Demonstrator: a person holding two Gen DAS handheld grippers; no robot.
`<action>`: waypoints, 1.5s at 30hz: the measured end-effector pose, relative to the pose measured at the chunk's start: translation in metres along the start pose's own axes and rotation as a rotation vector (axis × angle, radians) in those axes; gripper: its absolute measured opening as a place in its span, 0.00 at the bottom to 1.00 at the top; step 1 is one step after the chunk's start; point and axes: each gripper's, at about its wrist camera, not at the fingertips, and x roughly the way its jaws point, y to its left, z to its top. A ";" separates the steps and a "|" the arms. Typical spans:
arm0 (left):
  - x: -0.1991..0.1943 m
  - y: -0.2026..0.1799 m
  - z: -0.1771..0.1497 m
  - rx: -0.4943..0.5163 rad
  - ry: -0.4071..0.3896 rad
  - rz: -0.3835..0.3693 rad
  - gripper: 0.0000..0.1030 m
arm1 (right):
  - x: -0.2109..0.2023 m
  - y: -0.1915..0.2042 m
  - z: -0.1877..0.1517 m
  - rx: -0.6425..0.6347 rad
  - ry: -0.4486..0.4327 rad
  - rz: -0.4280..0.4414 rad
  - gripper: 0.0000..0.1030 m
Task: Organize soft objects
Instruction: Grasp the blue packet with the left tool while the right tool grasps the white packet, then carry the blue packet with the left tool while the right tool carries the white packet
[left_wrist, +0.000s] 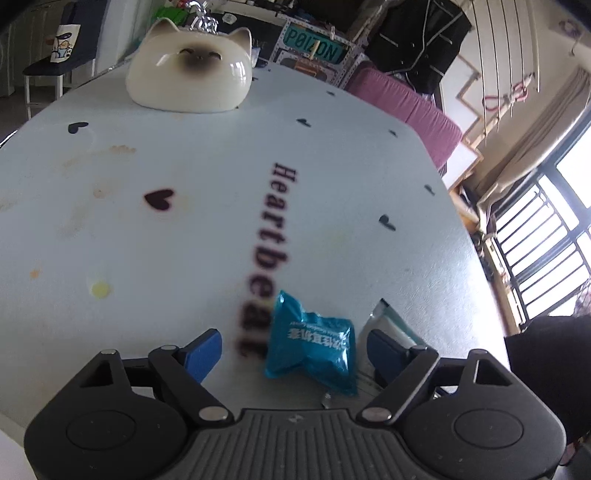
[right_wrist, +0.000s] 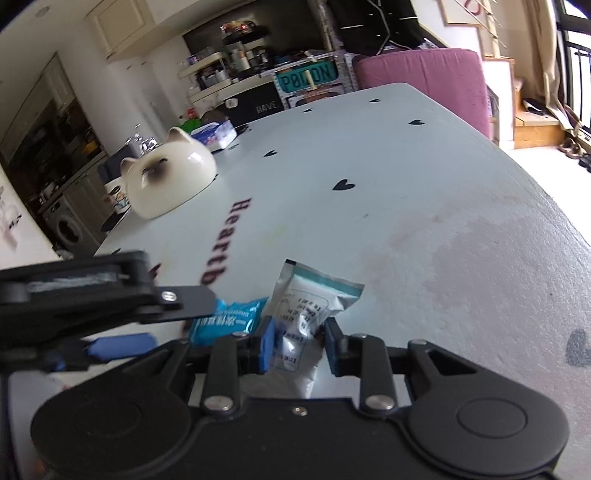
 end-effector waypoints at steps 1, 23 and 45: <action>0.003 0.000 -0.001 0.007 0.009 0.002 0.83 | -0.002 -0.001 -0.001 -0.001 0.001 0.003 0.28; 0.027 -0.057 -0.031 0.378 -0.084 0.204 0.60 | -0.054 -0.025 -0.035 0.012 -0.018 -0.046 0.27; -0.099 -0.044 -0.095 0.391 -0.100 0.027 0.56 | -0.148 0.003 -0.080 0.030 -0.078 -0.043 0.23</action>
